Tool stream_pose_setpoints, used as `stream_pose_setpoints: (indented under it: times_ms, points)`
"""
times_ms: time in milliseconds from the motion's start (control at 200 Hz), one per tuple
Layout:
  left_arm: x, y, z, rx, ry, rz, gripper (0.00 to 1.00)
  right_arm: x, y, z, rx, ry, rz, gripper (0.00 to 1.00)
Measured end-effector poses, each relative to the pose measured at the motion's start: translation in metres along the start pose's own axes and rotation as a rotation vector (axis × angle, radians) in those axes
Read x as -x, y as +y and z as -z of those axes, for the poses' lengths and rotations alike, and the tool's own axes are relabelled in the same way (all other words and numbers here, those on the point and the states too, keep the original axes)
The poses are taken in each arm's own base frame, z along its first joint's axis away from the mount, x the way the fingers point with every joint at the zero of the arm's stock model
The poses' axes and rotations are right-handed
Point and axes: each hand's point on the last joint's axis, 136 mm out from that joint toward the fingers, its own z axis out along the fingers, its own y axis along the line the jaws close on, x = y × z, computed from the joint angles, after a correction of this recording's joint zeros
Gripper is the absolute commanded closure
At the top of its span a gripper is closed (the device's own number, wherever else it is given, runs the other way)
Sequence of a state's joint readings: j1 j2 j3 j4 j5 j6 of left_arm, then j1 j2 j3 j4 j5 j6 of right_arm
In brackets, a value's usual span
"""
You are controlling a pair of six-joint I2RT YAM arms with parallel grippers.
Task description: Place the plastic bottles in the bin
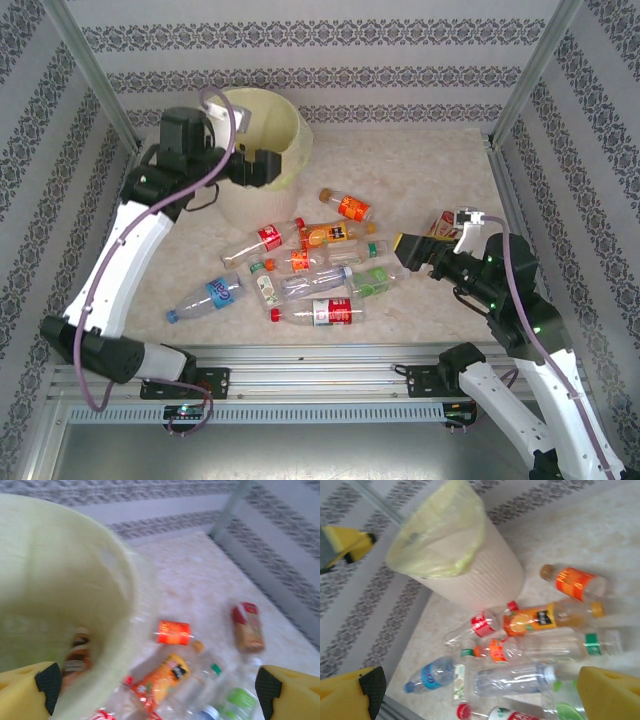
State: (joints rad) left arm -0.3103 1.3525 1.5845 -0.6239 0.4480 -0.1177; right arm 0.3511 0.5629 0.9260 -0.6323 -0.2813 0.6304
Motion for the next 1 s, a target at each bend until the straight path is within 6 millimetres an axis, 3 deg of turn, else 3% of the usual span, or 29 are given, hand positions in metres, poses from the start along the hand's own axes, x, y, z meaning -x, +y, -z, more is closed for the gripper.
stream_pose_setpoints:
  times_ms: [235,535,779,1004]
  points:
    - [-0.054,-0.070,-0.002,-0.262,0.030,-0.075,0.00,-0.035,-0.054,-0.010,-0.206,0.072,-0.126,0.02]
    - [-0.119,-0.130,-0.027,-0.455,0.099,-0.156,0.00,-0.067,-0.102,-0.014,-0.396,0.105,-0.295,0.02]
    - [-0.166,-0.149,-0.045,-0.445,0.156,-0.242,0.00,-0.090,-0.127,-0.030,-0.460,0.128,-0.400,0.02]
    - [-0.171,-0.157,-0.051,-0.417,0.142,-0.315,0.00,-0.117,-0.153,-0.056,-0.505,0.154,-0.515,0.02]
